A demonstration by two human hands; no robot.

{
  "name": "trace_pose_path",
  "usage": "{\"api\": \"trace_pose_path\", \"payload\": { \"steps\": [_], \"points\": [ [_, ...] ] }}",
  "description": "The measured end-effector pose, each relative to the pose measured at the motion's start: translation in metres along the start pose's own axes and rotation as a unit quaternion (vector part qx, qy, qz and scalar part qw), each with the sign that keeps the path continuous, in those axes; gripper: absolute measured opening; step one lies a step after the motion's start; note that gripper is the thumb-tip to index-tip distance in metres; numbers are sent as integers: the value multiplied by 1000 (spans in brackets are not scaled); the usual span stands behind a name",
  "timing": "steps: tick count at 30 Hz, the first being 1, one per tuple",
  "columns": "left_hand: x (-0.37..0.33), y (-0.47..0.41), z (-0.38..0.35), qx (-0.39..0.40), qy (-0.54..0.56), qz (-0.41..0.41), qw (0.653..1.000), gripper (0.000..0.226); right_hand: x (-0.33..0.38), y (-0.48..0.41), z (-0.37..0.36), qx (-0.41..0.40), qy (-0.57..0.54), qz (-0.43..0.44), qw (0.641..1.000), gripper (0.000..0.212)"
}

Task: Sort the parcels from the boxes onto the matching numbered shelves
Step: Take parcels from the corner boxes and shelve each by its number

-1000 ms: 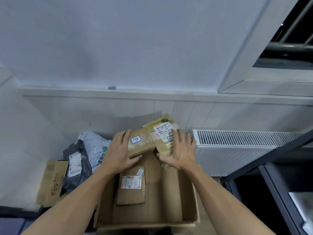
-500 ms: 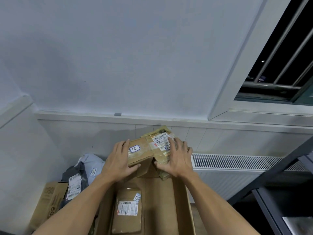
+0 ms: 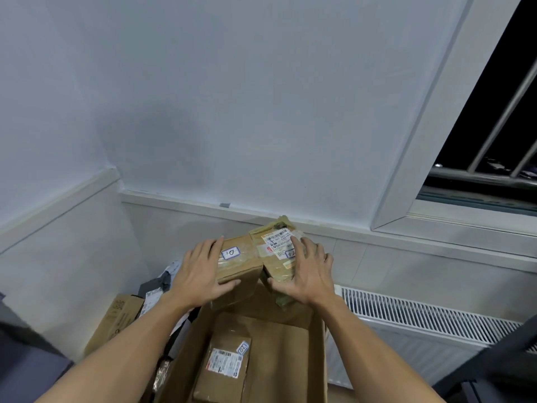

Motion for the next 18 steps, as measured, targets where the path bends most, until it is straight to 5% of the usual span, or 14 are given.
{"api": "trace_pose_path", "payload": {
  "steps": [18],
  "points": [
    [-34, 113, 81, -36, -96, 101, 990, 106, 30, 60, 40, 10, -28, 141, 990, 126]
  ]
}}
Point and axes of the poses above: each hand's wrist, its own y-axis away from the middle knuckle, its own z-axis out of the back of the hand, x = y × z, the point moved 4 cm from there along -y, towards the middle knuckle, and after that the axes turned 1 degree about -y, right-handed, at the moved point
